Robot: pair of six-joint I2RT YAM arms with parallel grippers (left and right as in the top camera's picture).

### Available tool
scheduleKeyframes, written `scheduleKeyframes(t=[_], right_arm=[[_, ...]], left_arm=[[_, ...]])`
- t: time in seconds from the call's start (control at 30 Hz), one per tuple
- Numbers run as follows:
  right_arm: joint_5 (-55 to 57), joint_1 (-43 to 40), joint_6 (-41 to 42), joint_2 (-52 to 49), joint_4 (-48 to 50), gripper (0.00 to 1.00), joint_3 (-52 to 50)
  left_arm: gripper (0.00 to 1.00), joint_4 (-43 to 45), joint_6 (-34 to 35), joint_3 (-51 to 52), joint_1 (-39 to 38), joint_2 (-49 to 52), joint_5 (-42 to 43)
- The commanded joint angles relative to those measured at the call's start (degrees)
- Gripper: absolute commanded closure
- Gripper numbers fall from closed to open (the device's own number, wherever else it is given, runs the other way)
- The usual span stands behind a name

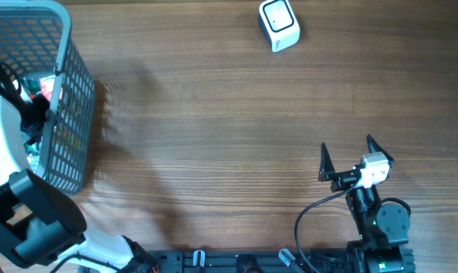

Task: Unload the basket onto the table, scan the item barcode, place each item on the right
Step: 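Reach the left gripper into the basket and grasp the yellow Vim bottle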

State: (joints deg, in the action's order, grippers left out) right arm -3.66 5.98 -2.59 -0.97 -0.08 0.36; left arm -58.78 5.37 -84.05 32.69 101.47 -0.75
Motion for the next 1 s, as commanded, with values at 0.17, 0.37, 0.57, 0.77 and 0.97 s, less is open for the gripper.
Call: scheduleKeyframes(t=[0.17, 0.37, 0.57, 0.77, 0.97], right_arm=[[-0.81, 0.17, 1.11, -0.04, 0.17, 0.0, -0.04], [-0.81, 0.17, 1.11, -0.04, 0.17, 0.0, -0.04], [-0.81, 0.17, 1.09, -0.04, 0.17, 0.0, -0.04], [-0.81, 0.17, 1.11, -0.04, 0.17, 0.0, -0.04], [-0.81, 0.17, 1.09, -0.04, 0.17, 0.0, -0.04]], left_arm=[[0.83, 0.79, -0.59, 0.46, -0.04, 0.63, 1.4], [0.83, 0.39, -0.35, -3.56, -0.04, -1.68, 1.31], [0.85, -0.59, 4.17, -19.65, -0.04, -8.44, 1.33], [0.86, 1.79, 10.12, -31.87, -0.17, -17.31, 8.17], [0.9, 2.86, 14.82, -31.89, -5.16, -24.57, 13.38]])
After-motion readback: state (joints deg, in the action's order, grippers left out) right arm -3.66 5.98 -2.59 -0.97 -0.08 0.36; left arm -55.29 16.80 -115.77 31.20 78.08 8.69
